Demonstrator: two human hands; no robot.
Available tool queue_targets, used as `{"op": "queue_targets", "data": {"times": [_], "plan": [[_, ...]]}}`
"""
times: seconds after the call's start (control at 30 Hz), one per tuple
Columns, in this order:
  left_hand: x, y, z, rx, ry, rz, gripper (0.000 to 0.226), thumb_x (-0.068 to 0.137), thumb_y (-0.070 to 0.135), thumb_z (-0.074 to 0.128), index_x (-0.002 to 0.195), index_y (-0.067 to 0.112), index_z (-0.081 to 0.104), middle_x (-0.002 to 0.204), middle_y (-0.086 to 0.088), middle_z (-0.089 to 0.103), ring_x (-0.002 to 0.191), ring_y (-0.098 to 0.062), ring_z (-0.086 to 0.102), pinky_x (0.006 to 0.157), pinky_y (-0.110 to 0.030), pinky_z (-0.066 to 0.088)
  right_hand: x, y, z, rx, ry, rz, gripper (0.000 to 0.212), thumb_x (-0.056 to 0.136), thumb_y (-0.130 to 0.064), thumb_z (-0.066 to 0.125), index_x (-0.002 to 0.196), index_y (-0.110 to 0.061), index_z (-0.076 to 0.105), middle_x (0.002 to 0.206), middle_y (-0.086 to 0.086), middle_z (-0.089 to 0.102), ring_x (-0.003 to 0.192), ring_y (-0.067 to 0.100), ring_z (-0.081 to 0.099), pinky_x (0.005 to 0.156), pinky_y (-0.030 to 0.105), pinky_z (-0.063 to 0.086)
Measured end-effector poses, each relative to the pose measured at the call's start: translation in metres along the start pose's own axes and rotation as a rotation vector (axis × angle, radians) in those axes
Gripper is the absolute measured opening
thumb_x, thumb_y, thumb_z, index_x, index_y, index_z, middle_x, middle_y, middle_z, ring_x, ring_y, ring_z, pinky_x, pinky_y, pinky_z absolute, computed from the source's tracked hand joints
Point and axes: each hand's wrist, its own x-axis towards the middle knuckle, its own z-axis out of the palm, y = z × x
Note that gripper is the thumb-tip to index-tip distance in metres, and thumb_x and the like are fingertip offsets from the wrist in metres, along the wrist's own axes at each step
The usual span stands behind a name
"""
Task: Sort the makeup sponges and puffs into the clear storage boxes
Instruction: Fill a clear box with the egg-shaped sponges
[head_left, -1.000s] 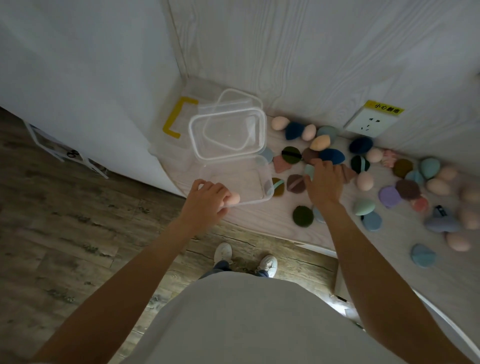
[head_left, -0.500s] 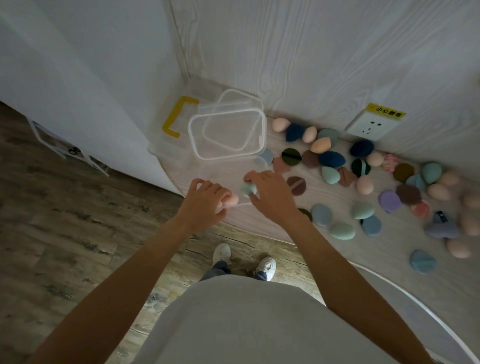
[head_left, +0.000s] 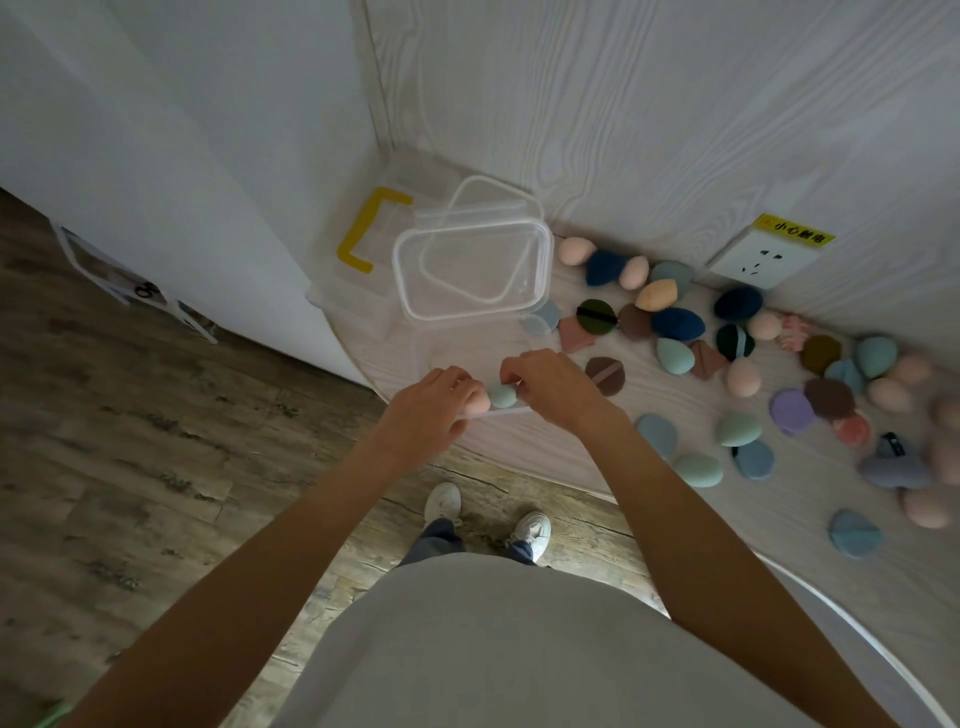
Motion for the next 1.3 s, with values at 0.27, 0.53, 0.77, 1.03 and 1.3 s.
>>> {"op": "queue_targets", "data": {"times": [0.27,0.53,0.77,1.03,1.3], "plan": [[0.003,0.012,0.004,-0.001,0.012,0.070,0.064,0.071,-0.002,0.069,0.130,0.010,0.050,0.114,-0.007,0.064,0.091,-0.025,0.061,0.071,-0.040,0.052,-0.003,0.003,0.003,-0.060,0.013,0.013,0.030,0.093,-0.007,0.044,0.114,-0.020,0.060,0.104,0.007,0.065,0.089,0.025,0.061,0.065,0.030,0.042],[0.009,0.011,0.007,0.027,-0.018,0.055,0.058,0.072,0.004,0.064,0.128,0.015,0.051,0.117,-0.001,0.061,0.097,-0.024,0.057,0.073,-0.038,0.047,-0.054,0.051,-0.017,0.323,0.538,0.337,0.019,0.092,-0.009,0.049,0.105,-0.012,0.063,0.089,0.003,0.065,0.081,0.021,0.060,0.072,0.028,0.045],[0.013,0.022,0.016,0.103,0.074,0.025,0.043,0.087,0.045,0.040,0.109,0.016,0.062,0.097,-0.001,0.068,0.082,-0.022,0.062,0.062,-0.032,0.049,-0.065,0.137,0.012,0.024,0.462,0.621,0.033,0.087,-0.021,0.060,0.113,-0.004,0.050,0.115,0.018,0.053,0.104,0.034,0.046,0.091,0.038,0.033],[0.013,0.014,0.018,0.052,-0.002,0.009,0.042,0.088,0.048,0.039,0.114,0.019,0.053,0.113,0.003,0.065,0.095,-0.019,0.061,0.069,-0.033,0.047,-0.066,0.118,0.003,0.153,0.497,0.601,0.051,0.086,-0.024,0.057,0.130,-0.003,0.043,0.120,0.024,0.047,0.107,0.036,0.045,0.089,0.038,0.035],[0.012,0.015,0.016,0.089,-0.026,-0.003,0.041,0.091,0.043,0.045,0.122,0.019,0.054,0.106,-0.001,0.067,0.090,-0.023,0.061,0.071,-0.035,0.041,-0.043,0.017,-0.008,0.270,0.382,0.048,0.026,0.073,-0.015,0.068,0.097,-0.013,0.058,0.094,0.005,0.061,0.090,0.021,0.054,0.073,0.029,0.045]]}}
